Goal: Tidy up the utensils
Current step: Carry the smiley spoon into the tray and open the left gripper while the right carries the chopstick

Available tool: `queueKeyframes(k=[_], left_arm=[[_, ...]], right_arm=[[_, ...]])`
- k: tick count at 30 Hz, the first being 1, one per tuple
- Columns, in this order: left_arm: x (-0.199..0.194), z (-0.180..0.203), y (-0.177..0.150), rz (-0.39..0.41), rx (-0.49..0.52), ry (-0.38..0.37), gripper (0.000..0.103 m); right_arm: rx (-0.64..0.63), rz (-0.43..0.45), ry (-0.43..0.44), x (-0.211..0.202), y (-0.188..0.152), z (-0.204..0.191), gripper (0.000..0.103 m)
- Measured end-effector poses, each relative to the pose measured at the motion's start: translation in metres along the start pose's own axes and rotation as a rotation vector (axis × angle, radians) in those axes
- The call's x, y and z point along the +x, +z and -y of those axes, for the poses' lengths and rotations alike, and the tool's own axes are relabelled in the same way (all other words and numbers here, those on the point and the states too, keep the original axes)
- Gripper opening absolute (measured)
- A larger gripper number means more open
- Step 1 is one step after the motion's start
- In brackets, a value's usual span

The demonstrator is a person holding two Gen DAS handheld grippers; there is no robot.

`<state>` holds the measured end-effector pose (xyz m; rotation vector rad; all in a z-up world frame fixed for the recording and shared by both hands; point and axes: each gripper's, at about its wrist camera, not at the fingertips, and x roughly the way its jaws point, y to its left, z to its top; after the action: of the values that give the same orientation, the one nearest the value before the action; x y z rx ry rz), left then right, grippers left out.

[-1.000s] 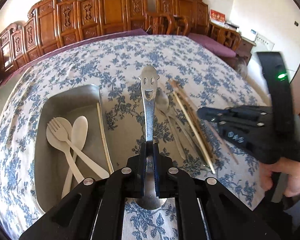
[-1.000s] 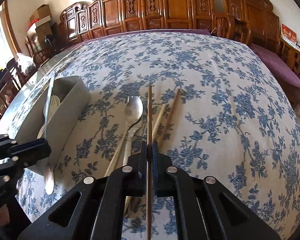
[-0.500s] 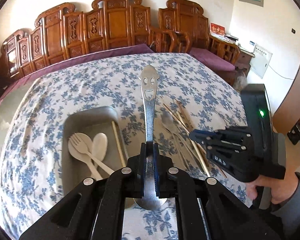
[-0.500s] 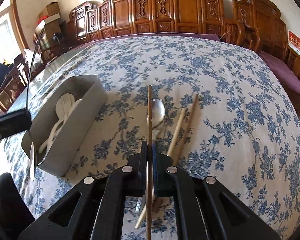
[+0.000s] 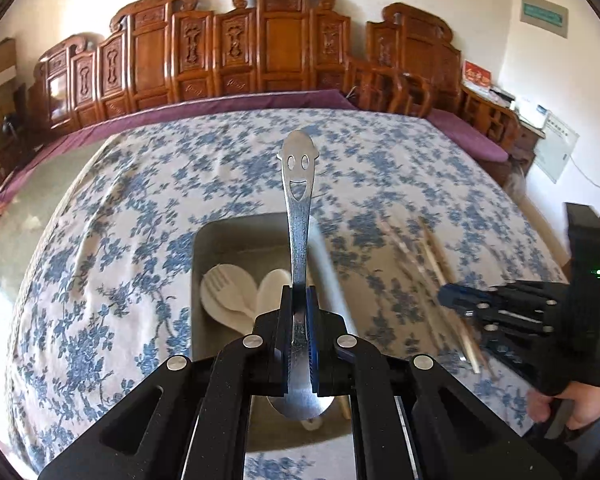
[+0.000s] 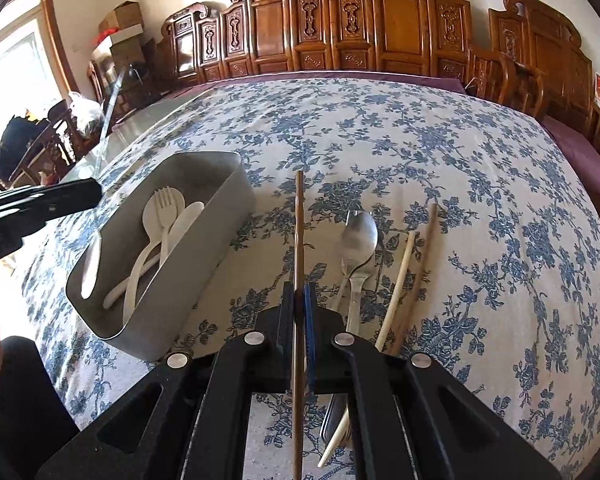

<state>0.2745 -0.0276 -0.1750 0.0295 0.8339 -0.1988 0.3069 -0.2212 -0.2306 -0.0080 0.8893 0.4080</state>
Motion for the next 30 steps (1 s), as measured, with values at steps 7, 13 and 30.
queueKeyframes(k=[7,13,30], left_arm=[[0.034,-0.015,-0.016,-0.069,-0.016,0.008,0.005],[0.047,-0.013,-0.028,-0.099,-0.01,-0.001,0.005],[0.058,-0.018,-0.033,-0.14,-0.008,0.024,0.006]], right_arm=[[-0.003,-0.001,0.014,0.003,0.003,-0.004,0.006],[-0.016,-0.003,0.031,0.006,0.006,-0.013,0.006],[-0.031,-0.014,0.023,0.007,0.002,-0.021,0.006]])
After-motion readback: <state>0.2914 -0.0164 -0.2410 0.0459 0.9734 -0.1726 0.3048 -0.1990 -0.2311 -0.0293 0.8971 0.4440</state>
